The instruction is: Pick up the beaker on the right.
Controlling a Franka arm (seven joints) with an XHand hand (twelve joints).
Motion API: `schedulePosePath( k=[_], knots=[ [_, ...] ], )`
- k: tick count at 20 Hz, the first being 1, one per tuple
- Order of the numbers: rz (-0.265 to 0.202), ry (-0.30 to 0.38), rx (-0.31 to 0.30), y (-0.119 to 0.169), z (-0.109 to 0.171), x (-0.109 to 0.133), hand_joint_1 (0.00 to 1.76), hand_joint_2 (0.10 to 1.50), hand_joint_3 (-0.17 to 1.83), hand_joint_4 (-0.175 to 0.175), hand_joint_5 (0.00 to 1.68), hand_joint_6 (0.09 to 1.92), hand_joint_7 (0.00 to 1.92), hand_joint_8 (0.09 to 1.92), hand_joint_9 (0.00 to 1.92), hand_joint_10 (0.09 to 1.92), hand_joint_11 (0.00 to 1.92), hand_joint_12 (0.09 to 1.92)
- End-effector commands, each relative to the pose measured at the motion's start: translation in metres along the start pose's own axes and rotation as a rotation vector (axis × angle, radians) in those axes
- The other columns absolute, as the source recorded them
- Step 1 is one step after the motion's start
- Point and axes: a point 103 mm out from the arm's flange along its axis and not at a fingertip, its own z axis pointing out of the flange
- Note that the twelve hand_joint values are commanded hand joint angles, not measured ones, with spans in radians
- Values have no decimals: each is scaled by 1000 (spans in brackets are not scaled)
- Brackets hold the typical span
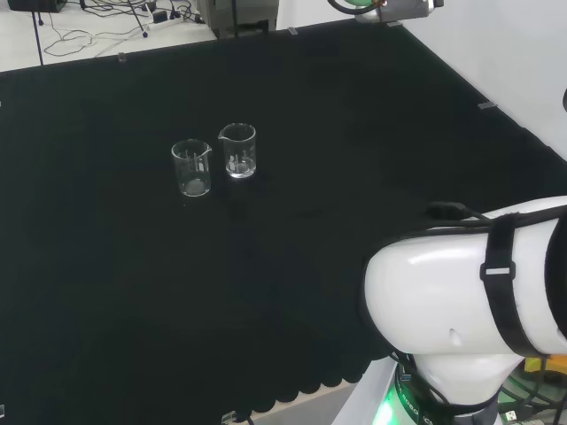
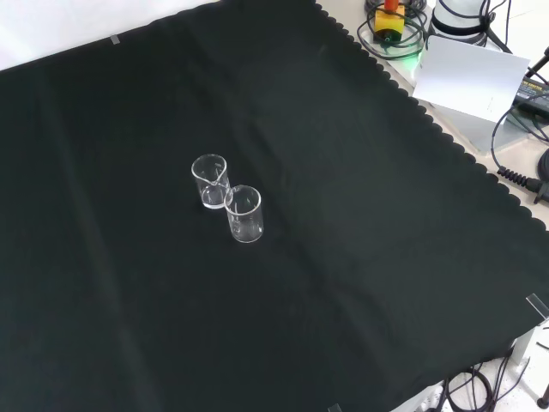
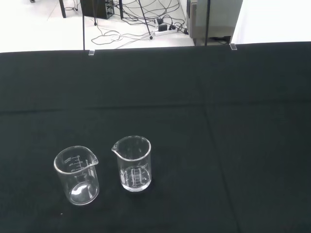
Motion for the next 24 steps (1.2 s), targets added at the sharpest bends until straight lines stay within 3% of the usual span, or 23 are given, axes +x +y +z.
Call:
schedulePosePath(
  k=[1,3,5,13,19,24],
  knots=[
    [1,-7,-8,1,0,0,243,1086,533,-32,324,87,14,594,122,719,0,1348],
    [2,-6,-13,1,-1,0,98,1234,411,-26,320,87,9,560,115,688,0,1327],
    [4,-6,-12,1,-1,0,62,1275,371,-25,320,87,9,552,114,679,0,1321],
    [26,-2,9,10,14,2,82,1283,332,-25,323,87,26,552,122,676,0,1323],
    [44,6,21,26,40,-5,143,1259,306,-29,324,87,51,559,134,677,0,1329],
    [32,45,5,48,69,-14,196,1238,294,-31,327,87,64,565,152,681,0,1340]
  ],
)
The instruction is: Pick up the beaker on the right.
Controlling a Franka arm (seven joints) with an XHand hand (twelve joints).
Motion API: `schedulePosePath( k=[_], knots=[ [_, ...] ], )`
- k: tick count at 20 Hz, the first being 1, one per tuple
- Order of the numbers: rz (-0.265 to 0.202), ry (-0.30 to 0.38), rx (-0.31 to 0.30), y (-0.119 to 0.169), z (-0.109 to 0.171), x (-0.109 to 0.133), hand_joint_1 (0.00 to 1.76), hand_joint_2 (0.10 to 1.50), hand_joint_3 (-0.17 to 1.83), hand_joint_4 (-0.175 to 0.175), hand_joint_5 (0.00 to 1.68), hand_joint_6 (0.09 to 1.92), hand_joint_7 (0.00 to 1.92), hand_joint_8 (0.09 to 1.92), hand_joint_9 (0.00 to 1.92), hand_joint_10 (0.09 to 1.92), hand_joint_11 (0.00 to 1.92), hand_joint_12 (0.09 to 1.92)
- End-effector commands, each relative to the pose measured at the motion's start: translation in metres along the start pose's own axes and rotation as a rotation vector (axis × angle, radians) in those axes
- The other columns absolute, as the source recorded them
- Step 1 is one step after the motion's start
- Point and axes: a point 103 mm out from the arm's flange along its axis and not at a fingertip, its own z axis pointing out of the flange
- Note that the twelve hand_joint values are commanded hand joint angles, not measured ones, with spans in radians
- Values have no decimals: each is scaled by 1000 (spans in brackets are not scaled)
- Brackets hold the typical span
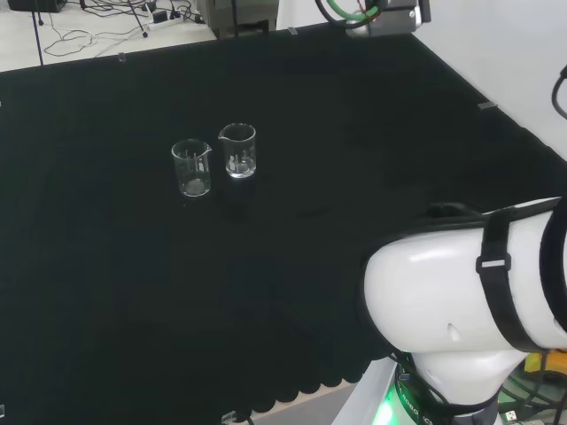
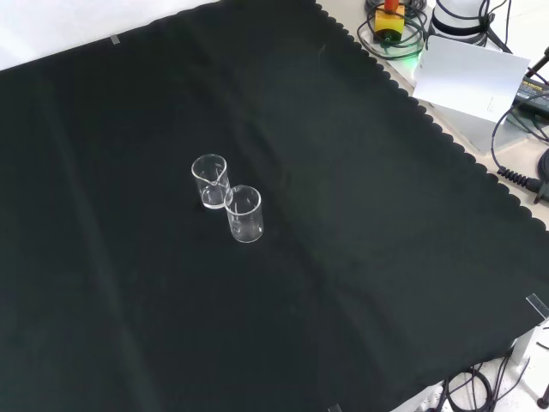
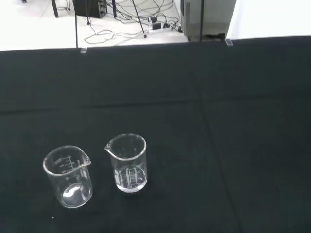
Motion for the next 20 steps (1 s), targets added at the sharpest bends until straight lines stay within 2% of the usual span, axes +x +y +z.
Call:
schedulePosePath(
  k=[1,5,8,9,11,14,16,20],
  knots=[
    [8,51,3,32,46,-13,210,1233,292,-32,328,87,70,567,160,683,0,1343],
    [-1,93,8,60,70,-22,372,1157,280,-41,357,87,139,605,276,710,31,1380],
    [-3,160,-9,80,88,-30,561,1003,370,-44,384,87,189,640,364,698,101,1381],
    [-1,200,-1,87,96,-33,625,941,420,-44,405,87,200,646,391,694,130,1379],
    [2,228,25,100,114,-38,710,845,509,-44,435,87,220,655,428,689,169,1381],
    [-5,242,62,120,141,-45,766,761,580,-45,451,87,232,661,449,686,191,1381],
    [-15,277,81,136,157,-48,779,735,591,-45,452,87,233,662,448,685,194,1381],
    [-56,309,105,164,186,-48,801,677,616,-40,453,87,232,662,430,682,164,1390]
  ],
)
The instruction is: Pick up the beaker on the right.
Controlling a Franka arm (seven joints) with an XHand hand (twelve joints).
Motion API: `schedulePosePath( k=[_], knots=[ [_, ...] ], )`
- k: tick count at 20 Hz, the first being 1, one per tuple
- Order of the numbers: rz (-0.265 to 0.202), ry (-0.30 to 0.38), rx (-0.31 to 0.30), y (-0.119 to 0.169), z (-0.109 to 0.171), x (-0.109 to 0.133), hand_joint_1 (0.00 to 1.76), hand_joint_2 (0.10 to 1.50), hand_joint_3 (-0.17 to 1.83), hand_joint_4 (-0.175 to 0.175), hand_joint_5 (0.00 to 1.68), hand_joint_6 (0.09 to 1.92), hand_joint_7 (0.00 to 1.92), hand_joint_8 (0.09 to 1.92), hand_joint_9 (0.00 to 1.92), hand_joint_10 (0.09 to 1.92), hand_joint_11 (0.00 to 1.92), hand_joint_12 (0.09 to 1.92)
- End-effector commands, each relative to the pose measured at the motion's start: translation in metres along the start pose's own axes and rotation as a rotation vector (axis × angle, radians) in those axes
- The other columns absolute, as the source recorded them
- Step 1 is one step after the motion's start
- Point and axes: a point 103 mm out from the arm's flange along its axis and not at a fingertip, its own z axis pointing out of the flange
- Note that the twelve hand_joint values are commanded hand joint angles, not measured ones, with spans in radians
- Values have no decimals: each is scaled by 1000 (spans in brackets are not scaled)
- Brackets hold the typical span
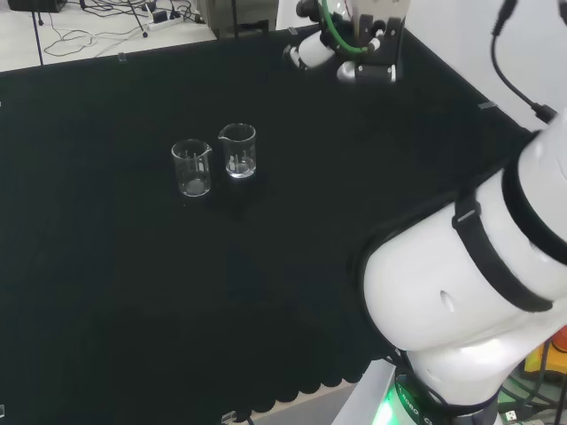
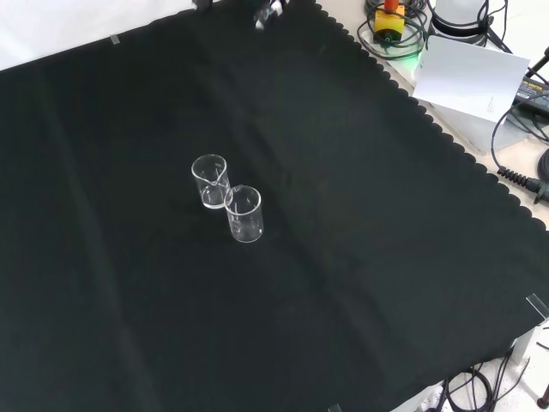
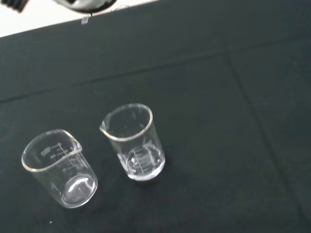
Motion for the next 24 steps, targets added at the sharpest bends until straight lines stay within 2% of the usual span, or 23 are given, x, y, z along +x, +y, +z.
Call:
schedulePosePath(
  k=[1,6,13,24],
  knots=[
    [-53,120,21,76,56,-31,805,664,617,-39,454,87,234,663,428,682,156,1391],
    [-100,160,52,99,89,-30,804,630,620,-37,458,87,251,670,434,684,128,1392],
    [-150,214,73,121,121,-27,793,613,623,-37,459,87,266,675,449,685,113,1398],
    [-188,273,118,133,160,-27,785,596,617,-39,460,87,276,679,453,679,110,1403]
  ],
)
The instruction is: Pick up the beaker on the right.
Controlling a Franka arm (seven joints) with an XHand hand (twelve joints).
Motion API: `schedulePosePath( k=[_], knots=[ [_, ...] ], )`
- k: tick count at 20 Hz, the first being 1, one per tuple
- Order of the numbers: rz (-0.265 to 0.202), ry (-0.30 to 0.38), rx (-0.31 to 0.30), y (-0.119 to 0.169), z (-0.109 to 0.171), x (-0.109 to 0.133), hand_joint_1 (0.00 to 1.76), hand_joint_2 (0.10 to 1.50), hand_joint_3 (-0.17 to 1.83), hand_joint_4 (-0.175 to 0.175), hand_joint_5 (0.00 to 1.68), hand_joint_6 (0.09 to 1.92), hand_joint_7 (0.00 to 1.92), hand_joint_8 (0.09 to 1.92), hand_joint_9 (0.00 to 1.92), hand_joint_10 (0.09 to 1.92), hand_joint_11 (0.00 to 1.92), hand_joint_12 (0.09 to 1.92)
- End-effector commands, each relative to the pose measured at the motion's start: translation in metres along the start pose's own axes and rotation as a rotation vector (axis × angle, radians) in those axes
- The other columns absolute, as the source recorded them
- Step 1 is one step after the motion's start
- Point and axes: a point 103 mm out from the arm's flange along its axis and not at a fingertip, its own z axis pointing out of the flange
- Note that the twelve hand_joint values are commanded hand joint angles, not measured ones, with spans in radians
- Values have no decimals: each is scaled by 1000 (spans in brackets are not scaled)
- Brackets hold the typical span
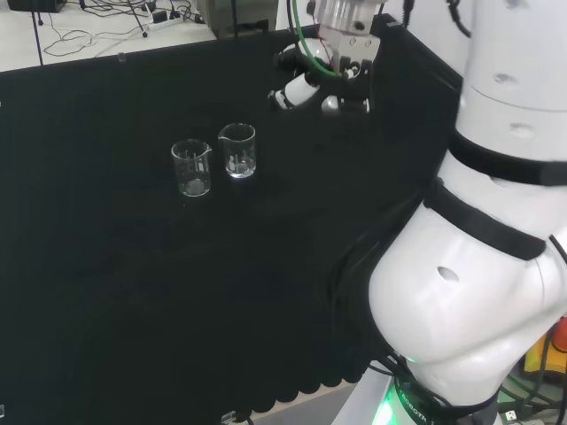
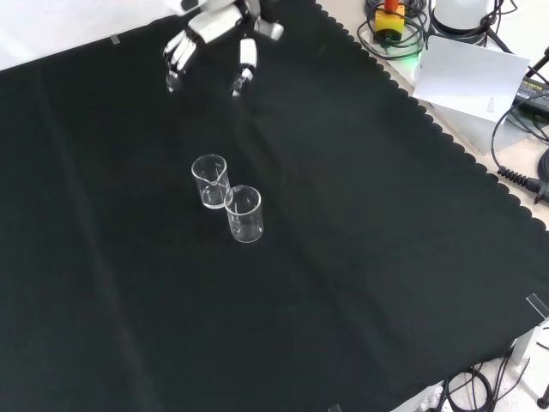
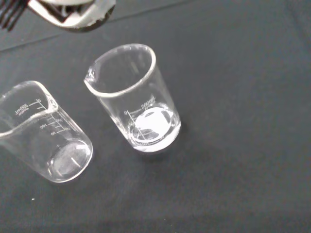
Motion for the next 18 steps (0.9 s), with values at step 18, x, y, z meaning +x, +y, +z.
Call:
schedulePosePath(
  k=[18],
  knots=[
    [-187,297,2,56,108,-3,808,582,612,-52,480,87,343,700,503,676,123,1399]
  ],
)
